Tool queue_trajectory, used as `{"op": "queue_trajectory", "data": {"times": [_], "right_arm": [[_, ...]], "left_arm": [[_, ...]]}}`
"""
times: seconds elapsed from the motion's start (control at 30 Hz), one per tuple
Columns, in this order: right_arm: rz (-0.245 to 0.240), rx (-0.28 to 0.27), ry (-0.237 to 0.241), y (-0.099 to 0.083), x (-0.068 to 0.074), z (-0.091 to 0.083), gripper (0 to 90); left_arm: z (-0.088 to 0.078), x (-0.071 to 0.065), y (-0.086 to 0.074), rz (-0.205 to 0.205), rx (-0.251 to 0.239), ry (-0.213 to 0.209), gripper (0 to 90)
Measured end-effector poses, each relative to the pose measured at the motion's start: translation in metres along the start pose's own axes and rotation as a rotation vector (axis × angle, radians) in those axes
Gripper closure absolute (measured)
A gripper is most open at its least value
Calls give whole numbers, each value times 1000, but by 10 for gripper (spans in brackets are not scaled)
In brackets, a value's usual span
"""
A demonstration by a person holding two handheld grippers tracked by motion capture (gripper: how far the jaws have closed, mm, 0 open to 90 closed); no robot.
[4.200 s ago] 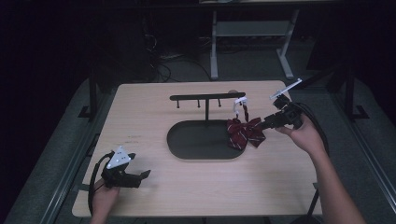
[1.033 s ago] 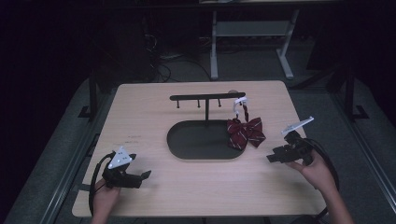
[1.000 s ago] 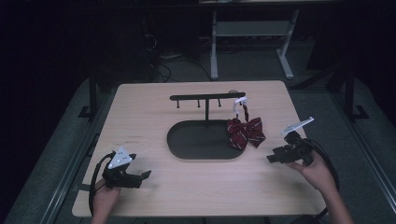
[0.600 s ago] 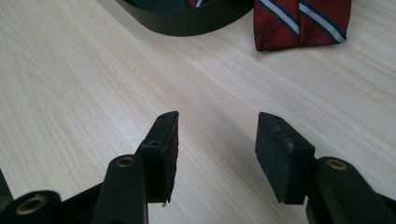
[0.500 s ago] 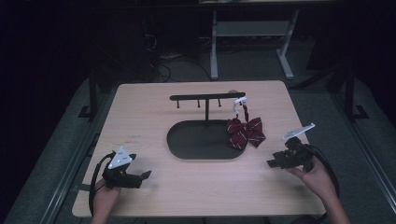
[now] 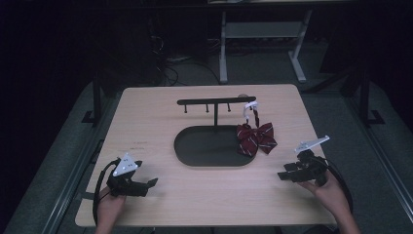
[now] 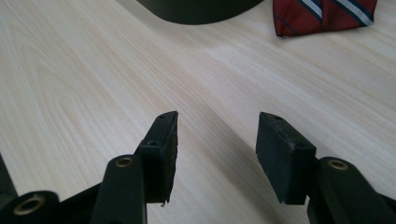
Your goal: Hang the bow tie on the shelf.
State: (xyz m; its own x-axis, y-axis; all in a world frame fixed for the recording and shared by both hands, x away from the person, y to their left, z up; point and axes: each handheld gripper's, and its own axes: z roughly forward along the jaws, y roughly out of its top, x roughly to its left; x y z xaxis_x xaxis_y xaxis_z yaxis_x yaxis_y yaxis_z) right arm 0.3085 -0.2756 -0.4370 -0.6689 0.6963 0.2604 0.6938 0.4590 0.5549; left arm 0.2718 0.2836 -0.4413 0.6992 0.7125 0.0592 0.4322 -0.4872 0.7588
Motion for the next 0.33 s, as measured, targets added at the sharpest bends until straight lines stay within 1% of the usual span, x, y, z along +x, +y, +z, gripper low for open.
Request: {"op": "queue_trajectory", "data": {"times": [0.03,0.13,0.17,0.27,0.33], "right_arm": [[-3,-3,1,-1,1,-1,480],[-3,-12,6,-3,5,-1,475],[-10,-17,2,-3,5,-1,475],[-9,-24,-5,-4,8,-1,472],[-20,-33,-11,-6,9,-2,469]], "left_arm": [[0,1,0,7,0,0,132],[0,1,1,9,-1,1,132],[0,1,1,7,-1,2,132],[0,2,1,5,-5,6,132],[-1,3,1,1,-6,6,132]]}}
